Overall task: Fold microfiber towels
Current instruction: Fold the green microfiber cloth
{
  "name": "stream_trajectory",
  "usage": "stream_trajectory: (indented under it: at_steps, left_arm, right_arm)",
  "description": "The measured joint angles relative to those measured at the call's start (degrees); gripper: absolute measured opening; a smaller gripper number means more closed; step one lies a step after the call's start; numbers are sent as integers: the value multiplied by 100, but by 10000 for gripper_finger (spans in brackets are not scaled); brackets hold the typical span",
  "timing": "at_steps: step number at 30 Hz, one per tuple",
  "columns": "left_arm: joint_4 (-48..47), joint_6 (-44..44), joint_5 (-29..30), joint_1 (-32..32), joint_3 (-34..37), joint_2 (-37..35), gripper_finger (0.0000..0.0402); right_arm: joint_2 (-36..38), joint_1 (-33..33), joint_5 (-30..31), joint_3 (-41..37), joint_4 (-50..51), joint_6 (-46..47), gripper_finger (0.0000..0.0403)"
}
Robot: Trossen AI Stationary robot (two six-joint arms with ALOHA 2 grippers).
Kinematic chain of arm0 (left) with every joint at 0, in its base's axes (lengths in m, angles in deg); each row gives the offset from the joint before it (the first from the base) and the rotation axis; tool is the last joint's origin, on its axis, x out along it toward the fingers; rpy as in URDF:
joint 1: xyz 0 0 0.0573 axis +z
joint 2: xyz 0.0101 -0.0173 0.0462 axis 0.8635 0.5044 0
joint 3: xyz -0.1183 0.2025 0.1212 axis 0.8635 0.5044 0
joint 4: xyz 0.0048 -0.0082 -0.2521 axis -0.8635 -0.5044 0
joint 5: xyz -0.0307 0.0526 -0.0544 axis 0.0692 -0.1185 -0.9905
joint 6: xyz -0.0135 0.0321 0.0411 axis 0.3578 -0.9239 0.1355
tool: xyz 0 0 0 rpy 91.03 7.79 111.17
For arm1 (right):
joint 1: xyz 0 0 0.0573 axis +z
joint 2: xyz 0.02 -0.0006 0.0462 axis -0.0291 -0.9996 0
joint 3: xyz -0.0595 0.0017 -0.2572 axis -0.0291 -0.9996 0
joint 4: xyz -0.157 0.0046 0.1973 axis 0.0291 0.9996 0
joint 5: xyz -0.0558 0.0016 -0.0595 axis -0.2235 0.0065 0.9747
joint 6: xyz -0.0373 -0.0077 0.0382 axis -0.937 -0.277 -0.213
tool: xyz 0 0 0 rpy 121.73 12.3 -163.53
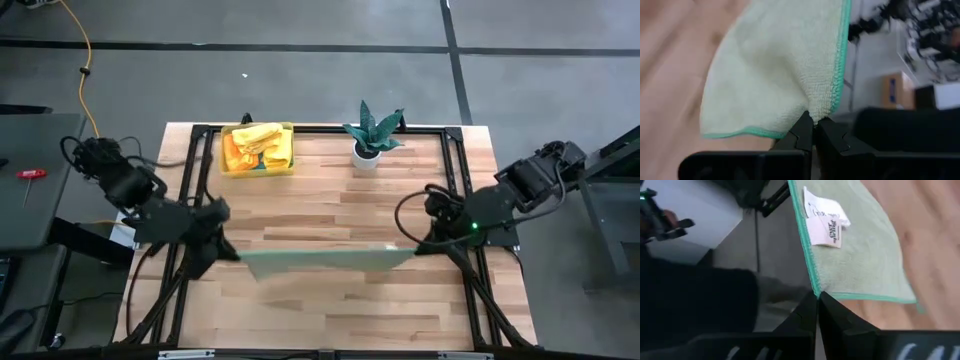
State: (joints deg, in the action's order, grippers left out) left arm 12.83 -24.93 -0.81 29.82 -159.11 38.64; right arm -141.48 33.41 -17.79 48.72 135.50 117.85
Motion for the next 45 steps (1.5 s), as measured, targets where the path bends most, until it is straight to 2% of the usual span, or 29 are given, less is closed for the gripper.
stream_trajectory:
  at_steps: [4, 9, 13, 16, 22, 32, 40, 45]
  left_arm:
    - [20, -50, -304, -5, 4, 320, 0]
    - [-590, -597, -206, 475, 96, 671, 0]
    - [-771, -751, -44, 796, 756, 821, 0]
    - [-699, -751, 137, 972, 1401, 878, 0]
    - [-15, -752, 921, 1356, 2506, 899, 0]
    - [1378, -1641, 1705, 2335, 3522, 897, 0]
    - [2131, -2366, 1802, 3157, 4043, 919, 0]
    - [2661, -2813, 1838, 3606, 4278, 1010, 0]
  right_arm:
    - [-57, -11, -350, 1, 50, 291, 0]
    - [-238, -418, -454, -70, 1037, 203, 0]
    - [-389, -646, -411, -516, 1295, -4, 0]
    - [-420, -770, -78, -1016, 1112, -11, 0]
    - [-421, -1027, 852, -2085, 759, 290, 0]
    - [-416, -1938, 1379, -3640, -343, 341, 0]
    - [-416, -2839, 1794, -4357, -1276, -157, 0]
    - [-416, -3406, 2006, -4469, -1521, -643, 0]
